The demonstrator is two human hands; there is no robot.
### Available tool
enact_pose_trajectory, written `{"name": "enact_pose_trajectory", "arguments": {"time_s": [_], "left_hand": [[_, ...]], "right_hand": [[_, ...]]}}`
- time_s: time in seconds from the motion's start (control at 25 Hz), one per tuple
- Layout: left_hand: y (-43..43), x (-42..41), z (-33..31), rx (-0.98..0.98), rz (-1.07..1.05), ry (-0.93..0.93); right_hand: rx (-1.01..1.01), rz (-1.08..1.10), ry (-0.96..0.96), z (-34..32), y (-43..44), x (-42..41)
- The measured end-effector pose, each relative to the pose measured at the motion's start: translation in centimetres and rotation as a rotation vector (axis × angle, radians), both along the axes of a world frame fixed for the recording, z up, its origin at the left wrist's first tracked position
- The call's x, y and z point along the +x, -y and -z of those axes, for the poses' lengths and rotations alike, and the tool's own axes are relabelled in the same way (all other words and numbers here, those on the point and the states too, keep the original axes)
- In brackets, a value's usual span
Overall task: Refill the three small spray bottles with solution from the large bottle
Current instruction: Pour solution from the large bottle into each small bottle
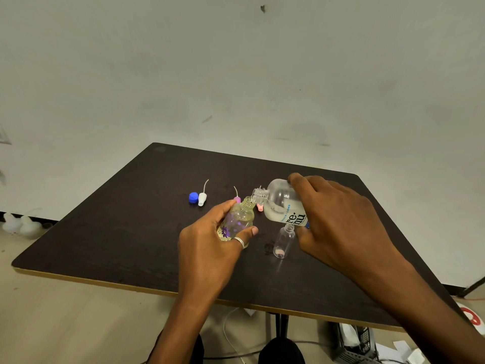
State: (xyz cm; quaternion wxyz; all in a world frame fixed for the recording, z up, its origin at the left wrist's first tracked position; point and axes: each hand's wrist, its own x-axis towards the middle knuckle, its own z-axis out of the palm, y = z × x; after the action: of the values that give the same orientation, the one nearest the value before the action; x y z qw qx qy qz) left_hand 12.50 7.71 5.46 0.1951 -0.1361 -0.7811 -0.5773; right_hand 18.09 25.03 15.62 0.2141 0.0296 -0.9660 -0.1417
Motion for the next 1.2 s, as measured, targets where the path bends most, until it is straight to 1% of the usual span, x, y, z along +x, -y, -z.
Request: {"name": "enact_pose_trajectory", "arguments": {"time_s": [0.32, 0.8, 1.2], "left_hand": [[0.03, 0.06, 0.05, 0.000, 0.005, 0.002], [-0.25, 0.28, -0.04, 0.064, 0.026, 0.013], [-0.53, 0.18, 0.38, 0.134, 0.028, 0.035]], "right_hand": [[0.006, 0.010, -0.003, -0.01, 0.05, 0.04], [-0.009, -0.004, 0.000, -0.11, 0.08, 0.11], [-0.086, -0.014, 0.015, 0.41, 0.15, 0.15]]}}
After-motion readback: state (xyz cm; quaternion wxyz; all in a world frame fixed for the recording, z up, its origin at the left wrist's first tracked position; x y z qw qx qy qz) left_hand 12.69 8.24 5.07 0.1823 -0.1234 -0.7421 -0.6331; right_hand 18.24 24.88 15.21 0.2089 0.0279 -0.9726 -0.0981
